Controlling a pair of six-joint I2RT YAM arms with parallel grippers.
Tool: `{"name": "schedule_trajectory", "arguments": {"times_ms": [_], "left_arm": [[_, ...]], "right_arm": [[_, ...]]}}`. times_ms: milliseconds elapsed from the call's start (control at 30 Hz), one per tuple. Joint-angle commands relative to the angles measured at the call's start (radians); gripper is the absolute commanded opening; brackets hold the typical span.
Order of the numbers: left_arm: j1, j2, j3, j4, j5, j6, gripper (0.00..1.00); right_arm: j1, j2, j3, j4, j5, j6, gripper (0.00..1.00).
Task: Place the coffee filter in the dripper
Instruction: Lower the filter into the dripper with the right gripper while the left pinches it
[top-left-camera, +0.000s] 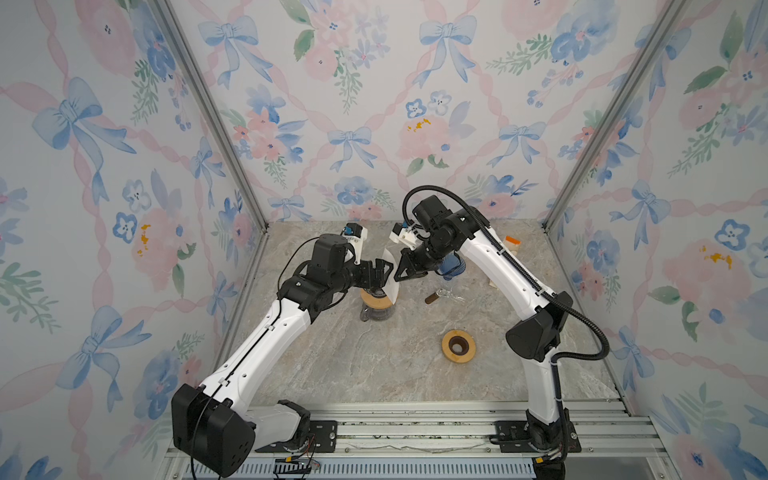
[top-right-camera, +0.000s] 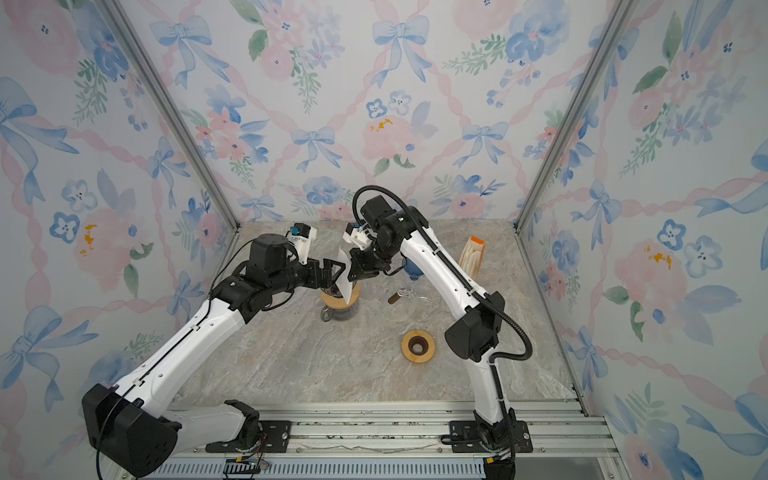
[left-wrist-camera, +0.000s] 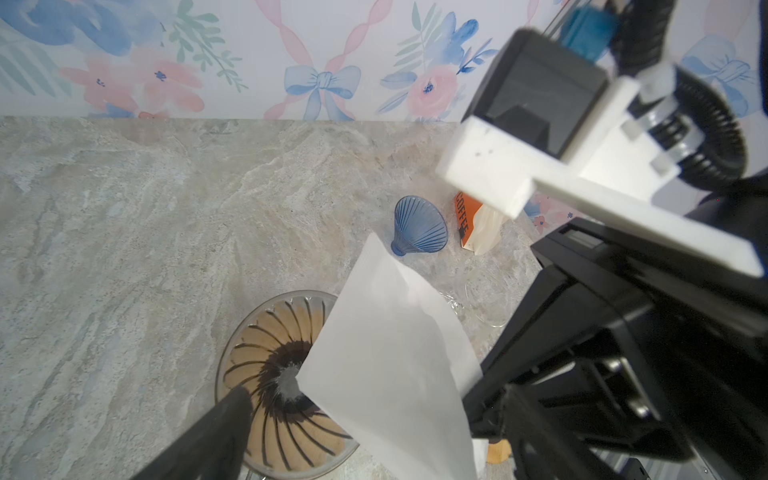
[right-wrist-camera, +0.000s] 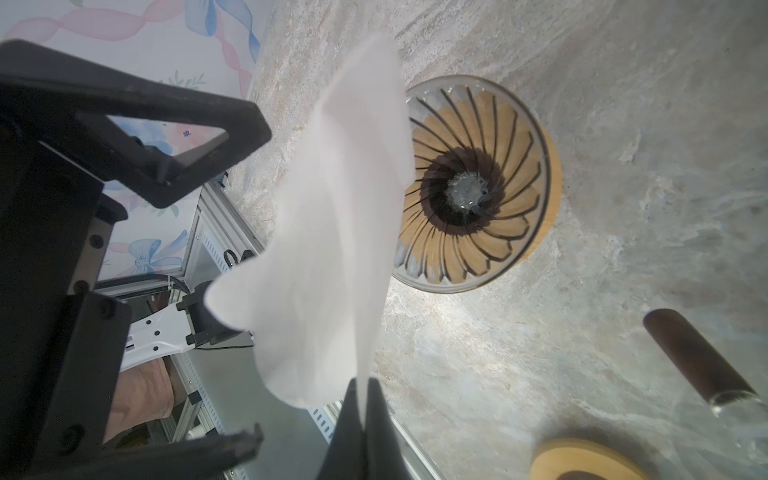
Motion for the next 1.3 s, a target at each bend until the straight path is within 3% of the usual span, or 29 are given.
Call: {"name": "schedule_trajectory", "arguments": {"times_ms": [0,800,1033,1267], "left_arm": [[-0.003,0.018,0.009,0.002,0.002,-0.028,0.92],[0.046,0.057,-0.06,-0.021,-0.05,-0.04,0.62],[0.06,0.054,-0.077,-0.029,-0.061,-0.035,0.6],[0.064,0.059,-0.088,-0.029,-0.061,-0.031,0.59]], "right_arm": [[0.011,0.011,-0.027,0.045,0.001,0.056,0.0],[-0.002,0.03,-0.057,0.113,-0.014,0.11,0.01],[-0.001,0.028,-0.07,0.128,-0.005,0.107,0.07],[0.003,0.003,-0.107,0.175,0.086,0.11,0.15]]}}
